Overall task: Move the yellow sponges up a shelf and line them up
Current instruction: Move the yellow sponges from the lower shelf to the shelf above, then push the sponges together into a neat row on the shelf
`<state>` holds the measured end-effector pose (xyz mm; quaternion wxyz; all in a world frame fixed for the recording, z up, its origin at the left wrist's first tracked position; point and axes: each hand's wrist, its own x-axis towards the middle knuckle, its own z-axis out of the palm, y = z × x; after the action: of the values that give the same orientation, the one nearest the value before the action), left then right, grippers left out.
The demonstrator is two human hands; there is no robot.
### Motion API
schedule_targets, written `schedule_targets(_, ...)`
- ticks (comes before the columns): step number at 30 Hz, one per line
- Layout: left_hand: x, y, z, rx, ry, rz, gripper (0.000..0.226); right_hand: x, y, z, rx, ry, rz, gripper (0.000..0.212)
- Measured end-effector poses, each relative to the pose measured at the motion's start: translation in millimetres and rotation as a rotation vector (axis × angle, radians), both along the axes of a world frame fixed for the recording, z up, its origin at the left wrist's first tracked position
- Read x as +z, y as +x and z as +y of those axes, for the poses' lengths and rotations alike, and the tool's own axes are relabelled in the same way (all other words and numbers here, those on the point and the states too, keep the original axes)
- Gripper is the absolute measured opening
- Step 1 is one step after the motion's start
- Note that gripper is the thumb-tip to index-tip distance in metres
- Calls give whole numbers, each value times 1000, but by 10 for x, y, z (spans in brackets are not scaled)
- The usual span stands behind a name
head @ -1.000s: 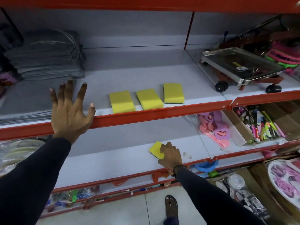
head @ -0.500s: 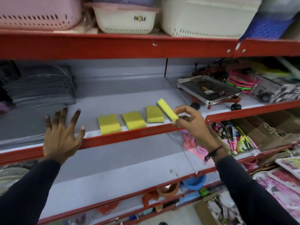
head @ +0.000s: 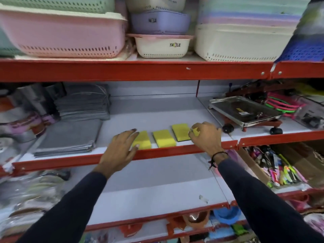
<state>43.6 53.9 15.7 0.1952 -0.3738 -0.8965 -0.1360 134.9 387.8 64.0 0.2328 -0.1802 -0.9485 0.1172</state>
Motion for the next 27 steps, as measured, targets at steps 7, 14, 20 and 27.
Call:
schedule_targets(7, -10, 205, 101, 47, -127, -179, 65, -22, -210, -651, 459, -33, -154, 40)
schedule_targets(14, 43, 343, 101, 71, -126, -178, 59, -268, -238, -1019, 519, 36, -282, 58)
schedule_targets(20, 65, 386, 271, 102, -140, -144, 72, -304, -202, -1177, 509, -236, -218, 58)
schedule_targets(27, 41, 435, 490, 137, -310, -81, 81, -175, -198, -982, 467, -665, -144, 56)
